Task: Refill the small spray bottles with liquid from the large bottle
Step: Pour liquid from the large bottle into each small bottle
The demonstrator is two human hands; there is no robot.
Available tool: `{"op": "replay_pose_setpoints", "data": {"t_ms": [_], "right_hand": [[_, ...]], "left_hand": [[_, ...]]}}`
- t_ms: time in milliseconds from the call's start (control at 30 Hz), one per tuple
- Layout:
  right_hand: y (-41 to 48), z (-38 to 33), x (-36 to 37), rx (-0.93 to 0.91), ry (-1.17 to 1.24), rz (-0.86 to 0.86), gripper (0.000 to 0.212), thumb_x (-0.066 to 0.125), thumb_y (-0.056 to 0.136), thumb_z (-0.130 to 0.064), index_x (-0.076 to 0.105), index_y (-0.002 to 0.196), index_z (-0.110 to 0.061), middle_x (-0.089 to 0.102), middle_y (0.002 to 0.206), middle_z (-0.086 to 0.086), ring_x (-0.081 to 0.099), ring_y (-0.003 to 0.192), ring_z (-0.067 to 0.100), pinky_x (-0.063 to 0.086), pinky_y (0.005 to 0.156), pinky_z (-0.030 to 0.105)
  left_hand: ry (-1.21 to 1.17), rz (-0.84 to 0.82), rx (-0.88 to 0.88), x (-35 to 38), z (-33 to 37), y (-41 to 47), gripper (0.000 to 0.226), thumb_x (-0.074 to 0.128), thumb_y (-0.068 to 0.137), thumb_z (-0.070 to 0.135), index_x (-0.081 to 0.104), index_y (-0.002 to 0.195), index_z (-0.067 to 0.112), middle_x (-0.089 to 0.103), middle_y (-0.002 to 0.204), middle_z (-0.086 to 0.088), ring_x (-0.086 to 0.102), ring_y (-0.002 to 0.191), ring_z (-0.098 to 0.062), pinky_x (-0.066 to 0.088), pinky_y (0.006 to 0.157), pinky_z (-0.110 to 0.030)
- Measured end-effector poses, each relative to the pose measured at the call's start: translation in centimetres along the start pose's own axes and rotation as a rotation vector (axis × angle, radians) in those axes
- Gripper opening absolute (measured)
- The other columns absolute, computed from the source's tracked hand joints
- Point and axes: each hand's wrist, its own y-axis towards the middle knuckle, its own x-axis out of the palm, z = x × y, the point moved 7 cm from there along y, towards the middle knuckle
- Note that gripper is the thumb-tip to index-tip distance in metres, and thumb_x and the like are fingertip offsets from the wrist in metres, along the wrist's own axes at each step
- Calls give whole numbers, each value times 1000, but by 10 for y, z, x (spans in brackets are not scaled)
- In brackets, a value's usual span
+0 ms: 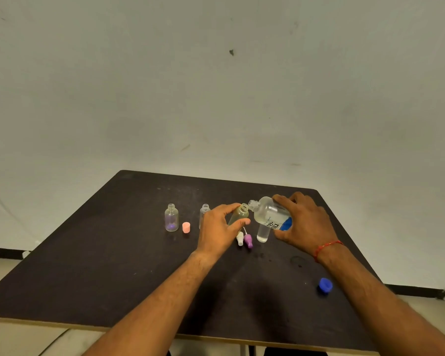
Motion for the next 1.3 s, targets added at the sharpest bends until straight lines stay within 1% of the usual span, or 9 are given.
{"op": "replay_pose_setpoints", "data": {"t_ms": [67,200,300,533,733,867,1000,1167,1300], "right_hand": [[1,-1,-3,-6,-19,1,79,74,73,-51,38,142,-39,47,113,-3,45,106,16,45,86,36],[3,-3,-6,-12,-46,-16,80,74,73,-50,38,143,-38,48,116,-2,45,109,17,45,88,36],[4,-4,-8,-15,-59,-28,81,73,73,-52,36,144,-38,48,119,-1,44,111,18,45,90,38],[4,-5,-11,-12,-63,-52,83,72,73,-54,34,145,-39,47,121,-2,44,113,17,45,93,40],[5,-5,-12,-20,-81,-55,83,73,72,-53,35,144,-40,46,118,-3,43,111,16,45,91,41],[5,-4,-11,-24,-87,-65,83,73,72,-52,34,145,-40,45,118,-3,43,111,16,44,92,41],[6,-6,-11,-29,-92,-71,83,73,73,-52,33,145,-40,45,120,-3,43,113,17,43,93,41],[6,-6,-10,-32,-104,-70,83,72,73,-53,33,145,-40,44,120,-3,42,113,16,43,93,41],[7,-7,-10,-34,-109,-73,84,72,73,-53,33,145,-40,44,120,-3,42,113,16,42,94,41]], "left_hand": [[6,-4,-2,0,0,0,44,83,79,34,72,121,23,72,115,7,62,102,1,52,82,-15],[9,-6,-12,0,1,0,45,83,80,33,71,122,23,71,117,7,61,103,0,47,78,-7],[4,-6,-15,0,1,-1,44,82,80,33,71,122,22,71,117,7,62,105,-2,47,76,-8],[4,-3,-18,-1,1,-2,43,83,80,31,72,121,22,71,117,7,59,100,3,43,76,-1],[-1,-6,-30,1,-1,-3,42,83,80,31,72,120,22,72,116,7,61,102,0,43,77,-1],[-5,-12,-39,2,-4,-4,43,82,81,32,72,121,23,72,117,6,62,103,-1,45,76,-5],[-5,-13,-48,3,-5,-5,44,82,81,32,71,122,22,71,118,6,61,101,0,45,75,-4],[-6,-12,-51,3,-5,-6,44,82,81,31,71,122,22,71,119,6,59,97,4,45,74,-3],[-7,-14,-54,3,-5,-7,42,83,81,30,72,121,22,71,117,6,57,91,11,44,75,-2]]}}
